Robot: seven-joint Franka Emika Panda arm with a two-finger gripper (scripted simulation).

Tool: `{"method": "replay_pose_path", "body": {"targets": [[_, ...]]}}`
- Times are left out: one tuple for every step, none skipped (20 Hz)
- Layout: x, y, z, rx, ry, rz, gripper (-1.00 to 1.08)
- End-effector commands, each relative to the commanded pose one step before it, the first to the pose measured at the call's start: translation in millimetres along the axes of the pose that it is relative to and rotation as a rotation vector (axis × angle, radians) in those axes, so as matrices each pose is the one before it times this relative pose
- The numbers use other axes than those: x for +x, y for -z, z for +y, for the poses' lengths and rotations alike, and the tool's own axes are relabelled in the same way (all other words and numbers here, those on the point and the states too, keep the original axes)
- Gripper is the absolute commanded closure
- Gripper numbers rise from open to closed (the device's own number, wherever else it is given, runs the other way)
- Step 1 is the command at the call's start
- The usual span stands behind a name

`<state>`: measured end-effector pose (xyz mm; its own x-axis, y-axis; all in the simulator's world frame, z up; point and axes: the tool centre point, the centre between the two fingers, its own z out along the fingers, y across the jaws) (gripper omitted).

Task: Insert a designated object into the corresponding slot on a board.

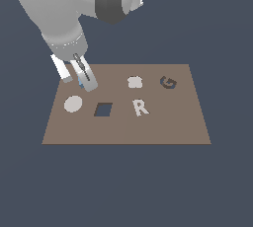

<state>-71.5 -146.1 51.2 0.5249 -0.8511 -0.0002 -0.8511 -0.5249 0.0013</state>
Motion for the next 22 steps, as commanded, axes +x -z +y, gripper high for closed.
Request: {"method": "replay_pose_path", "body": {"targets": [[0.12, -0.92, 1.76, 0.0008, -0.01225, 0.00089, -0.92], [0.0, 0.44, -0.82, -0.00075, 0.00704, -0.00068, -0.92], [-0.06, -0.35, -0.04, 0.0, 0.0, 0.0, -0.92], [-0.17, -1.05, -0.11, 0.0, 0.0, 0.0, -0.92], [0.09, -1.69, 0.22, 0.00016, -0.00096, 0.0, -0.92], [-0.04, -2.39, 0.15, 0.00016, -0.00096, 0.0, -0.92], [-0.09, -3.08, 0.18, 0.00019, -0.00118, 0.0, -0.92], [-0.2, -3.61, 0.15, 0.00018, -0.00118, -0.00001, -0.92], [-0.13, -3.09, 0.21, 0.00017, -0.00118, -0.00001, -0.92], [-0.09, -2.4, 0.19, 0.00014, -0.00097, -0.00001, -0.92], [-0.08, -1.72, 0.14, 0.00009, -0.00068, -0.00001, -0.92], [-0.21, -1.05, -0.08, 0.0, 0.0, 0.0, -0.92], [-0.07, -0.35, -0.03, 0.0, 0.0, 0.0, -0.92], [0.0, 0.0, 0.0, 0.0, 0.0, 0.0, 1.08], [0.0, 0.0, 0.0, 0.0, 0.0, 0.0, 1.08], [0.0, 0.0, 0.0, 0.0, 0.0, 0.0, 1.08], [0.0, 0.0, 0.0, 0.0, 0.0, 0.0, 1.08], [0.0, 0.0, 0.0, 0.0, 0.0, 0.0, 1.08], [0.0, 0.0, 0.0, 0.0, 0.0, 0.0, 1.08], [0.0, 0.0, 0.0, 0.0, 0.0, 0.0, 1.08], [0.0, 0.0, 0.0, 0.0, 0.0, 0.0, 1.08], [0.0, 0.0, 0.0, 0.0, 0.0, 0.0, 1.08]]}}
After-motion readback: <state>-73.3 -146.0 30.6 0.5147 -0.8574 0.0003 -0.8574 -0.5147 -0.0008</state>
